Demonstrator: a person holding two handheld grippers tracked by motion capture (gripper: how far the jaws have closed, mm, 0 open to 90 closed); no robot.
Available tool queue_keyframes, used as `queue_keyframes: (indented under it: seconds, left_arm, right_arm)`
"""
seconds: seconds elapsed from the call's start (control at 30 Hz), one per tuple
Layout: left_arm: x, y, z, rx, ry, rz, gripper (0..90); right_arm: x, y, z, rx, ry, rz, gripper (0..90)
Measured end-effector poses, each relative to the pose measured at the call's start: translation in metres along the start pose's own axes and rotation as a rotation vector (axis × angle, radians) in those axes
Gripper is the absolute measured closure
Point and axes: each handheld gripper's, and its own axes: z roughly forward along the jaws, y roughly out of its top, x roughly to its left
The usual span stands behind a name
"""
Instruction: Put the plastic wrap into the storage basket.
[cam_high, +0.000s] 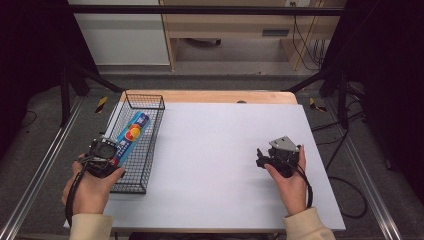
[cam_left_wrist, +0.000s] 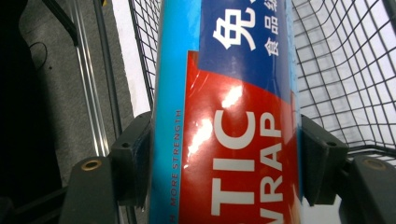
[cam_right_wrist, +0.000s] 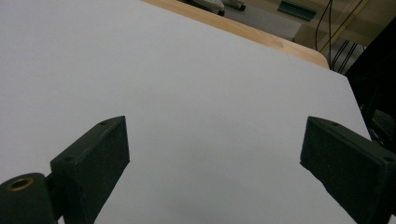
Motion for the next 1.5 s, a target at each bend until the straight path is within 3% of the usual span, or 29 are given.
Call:
queue_keyframes:
  seconds: [0.13, 0.27, 0.87, 1.33, 1.37, 1.47, 1.5]
  left_arm:
    - [-0.003, 0.003, 0.002, 0.029, 0.018, 0.021, 31.7]
    - [-0.001, 0.005, 0.006, 0.047, 0.002, 0.024, 31.7]
    - [-0.003, 0.020, 0.017, 0.175, 0.001, 0.103, 31.6]
    - [-0.004, 0.021, 0.017, 0.167, -0.002, 0.100, 31.1]
    - [-0.003, 0.020, 0.015, 0.140, 0.009, 0.088, 28.5]
    - [-0.002, 0.019, 0.011, 0.118, 0.013, 0.080, 24.5]
    - [-0.002, 0.018, 0.005, 0.084, 0.016, 0.070, 21.9]
  right_arm:
    - [0.001, 0.000, 0.001, 0.002, 0.004, -0.009, 8.6]
    - [0.003, 0.000, 0.001, 0.004, 0.009, -0.017, 8.5]
    - [0.003, -0.001, 0.003, 0.015, 0.016, -0.021, 8.7]
    - [0.003, -0.002, 0.003, 0.022, 0.023, -0.011, 8.5]
    - [0.002, -0.002, 0.003, 0.022, 0.023, -0.011, 8.4]
    - [0.002, -0.002, 0.003, 0.021, 0.023, -0.015, 8.3]
    - [0.002, -0.002, 0.003, 0.021, 0.023, -0.017, 8.2]
